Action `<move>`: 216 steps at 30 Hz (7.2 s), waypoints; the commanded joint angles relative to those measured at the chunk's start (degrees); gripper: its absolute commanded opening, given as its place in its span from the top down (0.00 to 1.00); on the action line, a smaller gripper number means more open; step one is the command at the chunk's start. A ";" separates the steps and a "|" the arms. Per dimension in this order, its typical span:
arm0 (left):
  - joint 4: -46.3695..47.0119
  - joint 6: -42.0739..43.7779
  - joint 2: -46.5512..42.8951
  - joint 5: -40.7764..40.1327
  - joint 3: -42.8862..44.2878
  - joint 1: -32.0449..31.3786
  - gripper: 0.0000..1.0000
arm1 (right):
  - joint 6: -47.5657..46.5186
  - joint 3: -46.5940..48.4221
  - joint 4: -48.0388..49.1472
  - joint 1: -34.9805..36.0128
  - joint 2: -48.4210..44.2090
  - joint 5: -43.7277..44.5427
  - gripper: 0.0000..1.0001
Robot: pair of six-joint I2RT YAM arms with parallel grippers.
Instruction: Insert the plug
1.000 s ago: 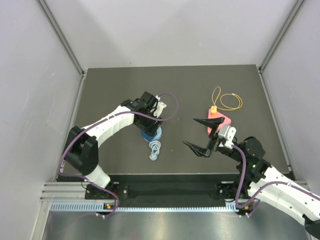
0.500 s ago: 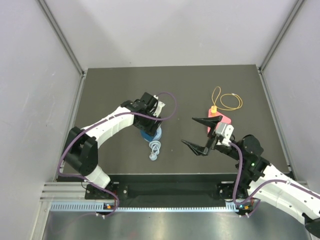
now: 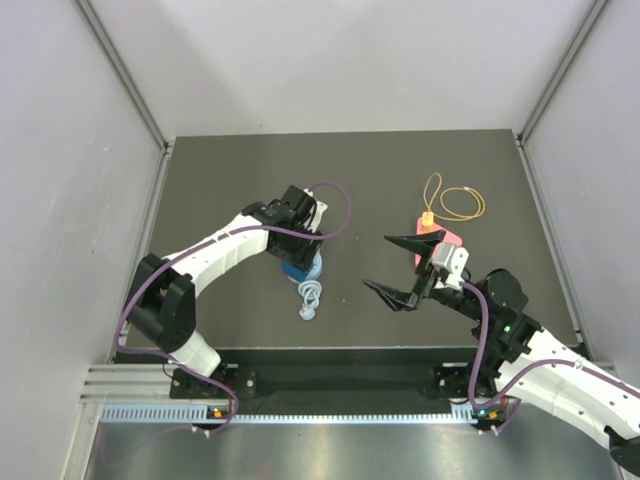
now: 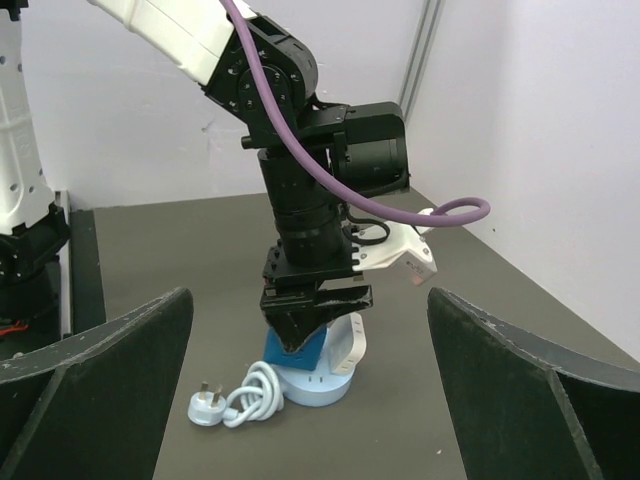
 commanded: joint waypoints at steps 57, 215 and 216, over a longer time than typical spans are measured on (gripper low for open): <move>5.03 7.31 -4.03 9.02 -5.42 4.31 1.00 | 2.42 7.70 1.27 0.84 6.72 -0.89 0.00; 3.18 10.03 -8.68 6.47 -0.68 -0.70 1.00 | 10.92 7.88 -1.53 1.01 12.95 9.08 0.00; 3.36 9.33 -8.77 6.12 -0.24 -0.70 1.00 | 13.55 7.96 -2.15 1.01 13.66 11.91 0.00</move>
